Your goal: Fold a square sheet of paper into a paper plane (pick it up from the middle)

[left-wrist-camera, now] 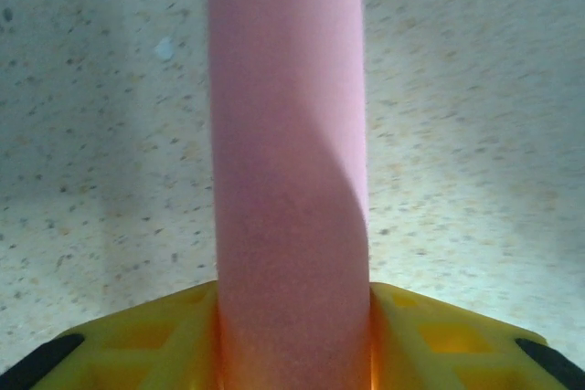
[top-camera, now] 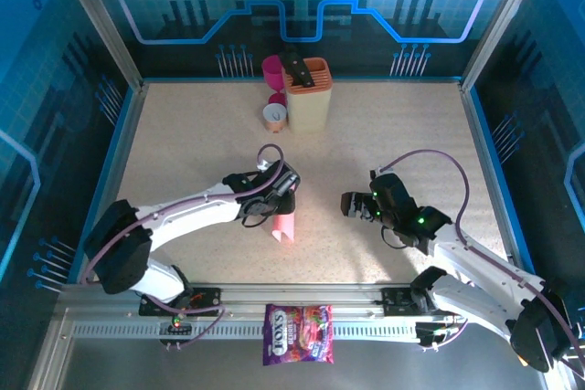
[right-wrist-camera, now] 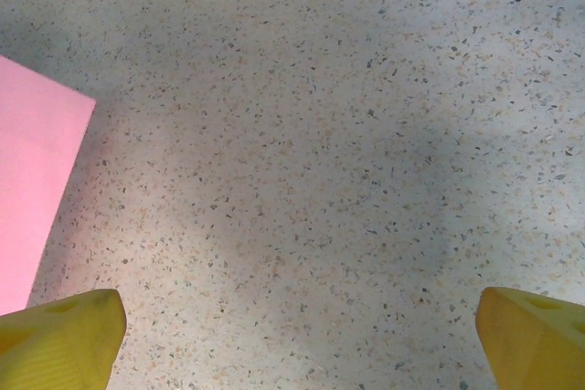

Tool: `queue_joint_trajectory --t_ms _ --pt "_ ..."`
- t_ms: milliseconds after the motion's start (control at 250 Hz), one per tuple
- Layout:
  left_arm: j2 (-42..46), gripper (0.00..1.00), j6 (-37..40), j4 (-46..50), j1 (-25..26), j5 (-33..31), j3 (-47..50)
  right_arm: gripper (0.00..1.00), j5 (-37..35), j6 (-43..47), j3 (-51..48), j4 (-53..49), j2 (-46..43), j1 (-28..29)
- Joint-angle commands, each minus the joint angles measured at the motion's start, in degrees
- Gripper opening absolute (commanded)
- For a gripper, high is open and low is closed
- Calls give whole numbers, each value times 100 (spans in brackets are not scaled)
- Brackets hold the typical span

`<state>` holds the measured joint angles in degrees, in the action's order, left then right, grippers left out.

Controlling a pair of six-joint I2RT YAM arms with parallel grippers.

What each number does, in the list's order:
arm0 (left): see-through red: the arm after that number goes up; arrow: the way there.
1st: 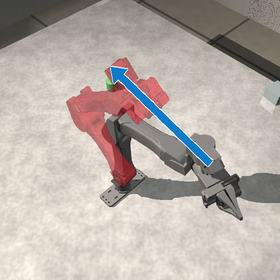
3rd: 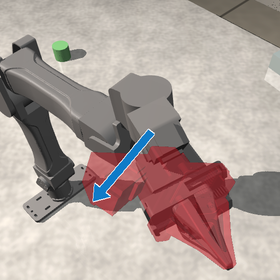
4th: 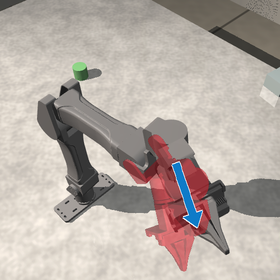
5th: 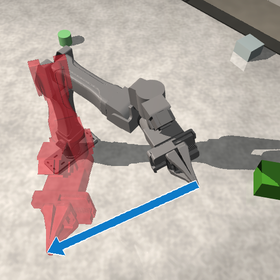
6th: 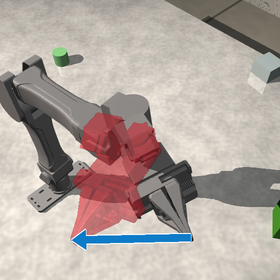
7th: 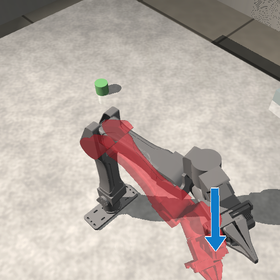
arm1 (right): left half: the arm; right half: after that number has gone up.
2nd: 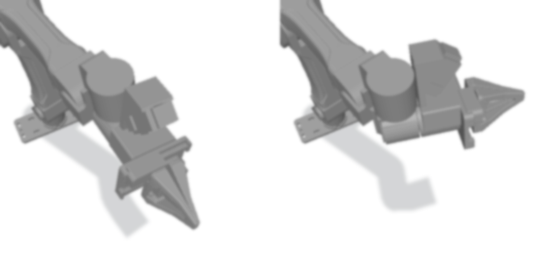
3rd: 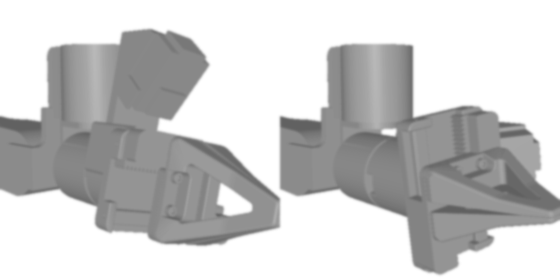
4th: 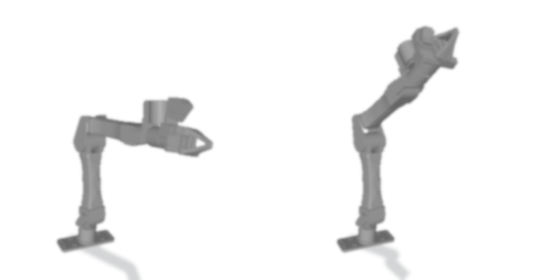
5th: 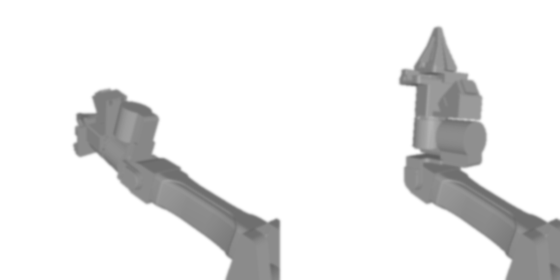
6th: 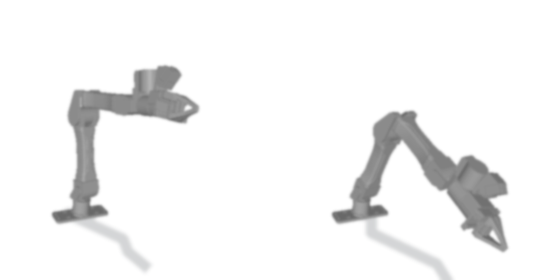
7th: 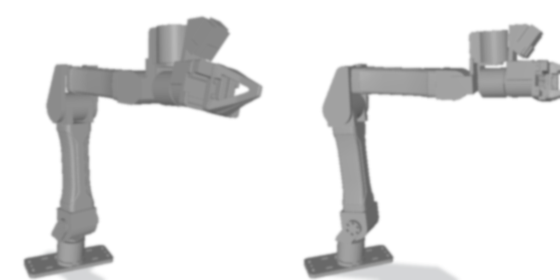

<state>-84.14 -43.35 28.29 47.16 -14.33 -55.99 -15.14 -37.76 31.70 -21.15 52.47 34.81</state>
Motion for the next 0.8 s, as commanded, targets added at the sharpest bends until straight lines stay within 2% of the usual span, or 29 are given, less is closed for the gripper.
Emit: queue_joint_trajectory --t_ms 0,88,264,511,795 --pt "346 43 60 -707 34 515 220 99 39 -110 24 120 31 -88" --pt "555 42 -130 -1511 33 882 482 99 91 -74 98 100 83 -157" --pt "373 40 -700 -2865 47 1382 891 99 280 14 178 83 142 -422" --pt "-231 40 -1443 -4200 227 1124 1455 99 605 136 178 41 167 -747" --pt "-535 40 -1390 -4091 236 644 1634 99 1101 334 118 67 338 -826"
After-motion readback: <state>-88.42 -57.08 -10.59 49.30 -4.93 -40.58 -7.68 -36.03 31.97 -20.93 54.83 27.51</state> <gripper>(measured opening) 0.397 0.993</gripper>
